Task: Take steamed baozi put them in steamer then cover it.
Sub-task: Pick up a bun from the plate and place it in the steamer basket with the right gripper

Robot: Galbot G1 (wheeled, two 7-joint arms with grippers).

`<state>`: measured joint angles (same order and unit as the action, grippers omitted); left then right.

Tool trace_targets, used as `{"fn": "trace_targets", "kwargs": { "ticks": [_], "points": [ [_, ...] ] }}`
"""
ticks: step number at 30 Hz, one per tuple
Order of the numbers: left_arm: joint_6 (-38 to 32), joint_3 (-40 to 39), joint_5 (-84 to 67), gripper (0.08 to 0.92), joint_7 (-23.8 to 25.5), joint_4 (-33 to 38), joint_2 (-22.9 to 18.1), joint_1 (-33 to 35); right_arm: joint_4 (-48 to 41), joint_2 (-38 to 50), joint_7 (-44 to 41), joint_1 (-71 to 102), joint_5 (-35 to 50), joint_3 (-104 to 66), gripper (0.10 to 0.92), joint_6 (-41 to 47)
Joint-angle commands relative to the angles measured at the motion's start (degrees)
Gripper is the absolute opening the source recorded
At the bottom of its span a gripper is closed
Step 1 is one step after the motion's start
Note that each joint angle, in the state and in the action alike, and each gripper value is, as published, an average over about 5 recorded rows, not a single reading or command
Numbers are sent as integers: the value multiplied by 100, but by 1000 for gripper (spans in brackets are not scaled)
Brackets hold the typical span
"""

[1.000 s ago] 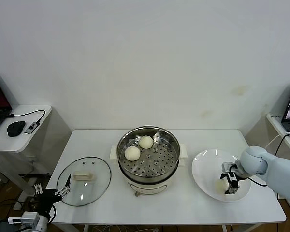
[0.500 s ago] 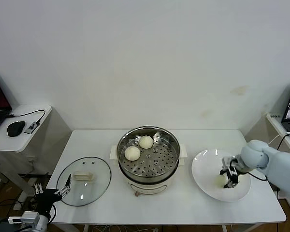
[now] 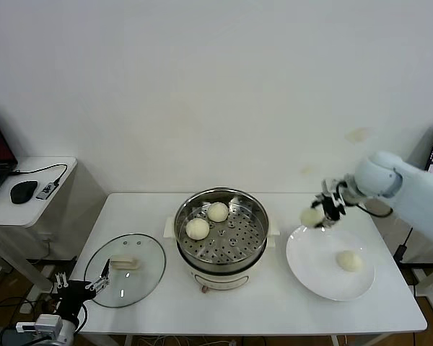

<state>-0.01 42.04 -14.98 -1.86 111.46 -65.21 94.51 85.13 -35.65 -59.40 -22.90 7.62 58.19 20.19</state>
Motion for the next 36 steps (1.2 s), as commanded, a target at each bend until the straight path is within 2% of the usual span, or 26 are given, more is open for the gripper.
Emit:
{"fn": "trace_targets", "kwargs": {
  "ticks": [1, 4, 8, 12, 21, 36],
  "points": [
    [-49, -51, 30, 823, -8, -39, -46, 2, 166, -1136, 151, -1430, 799, 963, 598, -146],
    [-68, -67, 59, 823, -8, -22, -88, 22, 151, -1423, 114, -1326, 791, 1106, 601, -473],
    [-67, -53, 64, 823, -10, 3, -108, 40, 21, -1846, 13, -1196, 759, 1356, 603, -1332],
    [-64, -42, 96, 823, -11, 44, -172, 81, -179, -2352, 2, -994, 445, 1453, 609, -1849],
    [-81, 26, 134, 823, -23, 92, -249, 132, -331, -3100, -74, -806, -123, 1687, 611, -2576],
    [-78, 34, 160, 823, -51, 170, -321, 169, -442, -3507, -203, -739, -866, 1907, 619, -3307]
  ]
}}
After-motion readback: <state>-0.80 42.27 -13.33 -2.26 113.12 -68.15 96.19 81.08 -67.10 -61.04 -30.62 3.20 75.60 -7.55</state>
